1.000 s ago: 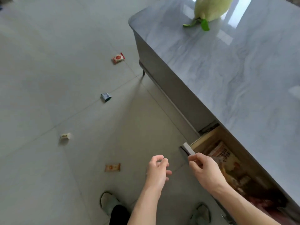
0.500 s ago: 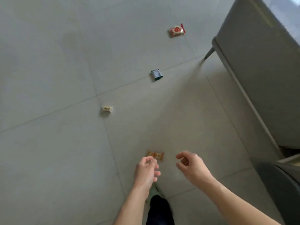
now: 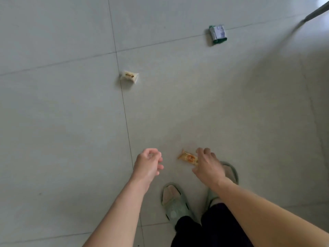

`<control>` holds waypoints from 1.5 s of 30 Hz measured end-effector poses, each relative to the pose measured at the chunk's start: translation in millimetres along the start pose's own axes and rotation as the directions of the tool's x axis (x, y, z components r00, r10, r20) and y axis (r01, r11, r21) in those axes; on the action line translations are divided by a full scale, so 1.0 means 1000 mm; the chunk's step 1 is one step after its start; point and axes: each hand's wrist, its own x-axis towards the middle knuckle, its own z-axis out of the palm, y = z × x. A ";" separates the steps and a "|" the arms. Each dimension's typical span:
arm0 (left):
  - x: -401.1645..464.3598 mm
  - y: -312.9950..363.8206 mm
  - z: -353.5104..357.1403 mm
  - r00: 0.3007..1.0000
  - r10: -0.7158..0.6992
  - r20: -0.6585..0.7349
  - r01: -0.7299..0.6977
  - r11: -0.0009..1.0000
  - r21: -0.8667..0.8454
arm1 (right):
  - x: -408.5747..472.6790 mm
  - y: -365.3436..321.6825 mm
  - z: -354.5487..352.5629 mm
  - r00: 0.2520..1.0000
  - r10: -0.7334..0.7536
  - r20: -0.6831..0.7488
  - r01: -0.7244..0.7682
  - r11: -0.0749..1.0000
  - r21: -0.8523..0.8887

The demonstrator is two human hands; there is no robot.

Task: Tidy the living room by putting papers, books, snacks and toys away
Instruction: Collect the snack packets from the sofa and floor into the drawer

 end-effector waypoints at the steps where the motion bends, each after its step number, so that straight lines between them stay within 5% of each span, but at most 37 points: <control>1: 0.011 -0.008 0.001 1.000 -0.004 0.001 0.004 1.000 0.005 | 0.012 -0.001 0.014 1.000 -0.009 -0.010 0.008 0.998 -0.058; 11: 0.068 -0.058 0.010 0.999 -0.045 0.005 0.044 0.996 0.079 | 0.081 0.018 0.080 0.994 -0.111 -0.019 0.095 0.917 -0.388; 20: 0.042 0.020 0.022 0.994 -0.113 -0.007 0.113 0.993 -0.029 | 0.065 0.013 -0.042 1.000 -0.025 -0.012 0.024 1.000 -0.017; 31: 0.028 0.177 0.024 0.996 0.075 -0.053 -0.081 0.989 -0.124 | 0.082 -0.014 -0.232 0.996 0.033 -0.087 0.004 0.920 0.393; 45: 0.176 0.254 -0.047 0.977 -0.121 -0.178 0.085 0.976 -0.200 | 0.221 -0.056 -0.312 0.994 0.106 -0.014 -0.096 0.940 0.326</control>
